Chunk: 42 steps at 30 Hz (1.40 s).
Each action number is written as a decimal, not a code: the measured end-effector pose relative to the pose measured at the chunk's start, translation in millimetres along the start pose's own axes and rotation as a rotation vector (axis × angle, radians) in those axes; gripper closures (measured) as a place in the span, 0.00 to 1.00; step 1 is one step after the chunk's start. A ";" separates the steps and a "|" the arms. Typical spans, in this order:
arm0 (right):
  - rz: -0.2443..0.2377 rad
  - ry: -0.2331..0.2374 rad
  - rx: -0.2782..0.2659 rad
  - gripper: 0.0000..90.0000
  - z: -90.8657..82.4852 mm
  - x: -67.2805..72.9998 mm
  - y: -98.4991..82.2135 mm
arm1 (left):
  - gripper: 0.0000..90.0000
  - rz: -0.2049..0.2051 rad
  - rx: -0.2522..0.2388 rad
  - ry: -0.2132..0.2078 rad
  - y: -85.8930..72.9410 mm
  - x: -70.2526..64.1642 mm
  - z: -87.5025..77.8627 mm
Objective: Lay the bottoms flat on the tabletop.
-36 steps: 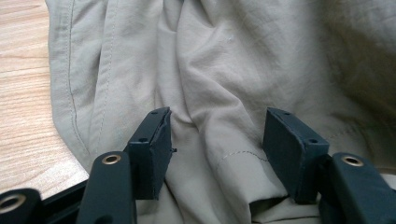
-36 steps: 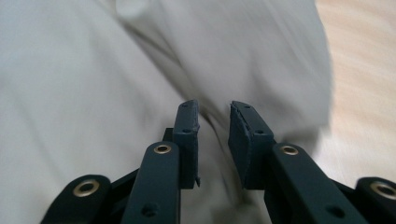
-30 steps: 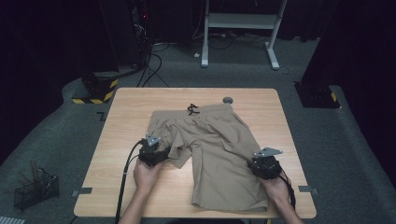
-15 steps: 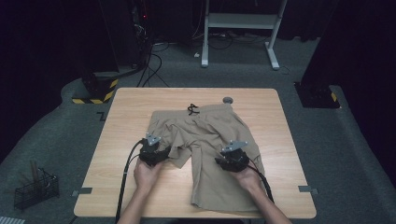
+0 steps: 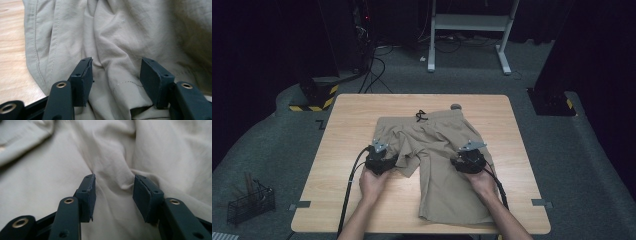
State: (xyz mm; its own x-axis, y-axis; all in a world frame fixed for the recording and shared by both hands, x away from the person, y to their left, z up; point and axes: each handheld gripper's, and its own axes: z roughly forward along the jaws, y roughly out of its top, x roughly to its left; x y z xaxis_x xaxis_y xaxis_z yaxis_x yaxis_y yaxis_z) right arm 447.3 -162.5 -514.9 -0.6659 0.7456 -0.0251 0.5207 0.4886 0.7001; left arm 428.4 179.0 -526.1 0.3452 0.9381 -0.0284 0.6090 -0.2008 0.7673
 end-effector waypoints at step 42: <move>0.041 -0.049 -0.046 0.49 -12.3 -5.4 -23.5 | 0.44 0.146 0.105 -0.093 28.4 -35.8 9.5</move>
State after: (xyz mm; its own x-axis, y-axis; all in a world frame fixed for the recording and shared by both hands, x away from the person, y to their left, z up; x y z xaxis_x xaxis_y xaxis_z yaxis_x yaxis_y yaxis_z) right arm 432.1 -183.6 -522.5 -0.6172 0.7863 -0.0298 0.5214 0.4370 0.7329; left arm 440.1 137.0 -509.3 0.4969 0.8677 0.0159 0.6167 -0.3660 0.6970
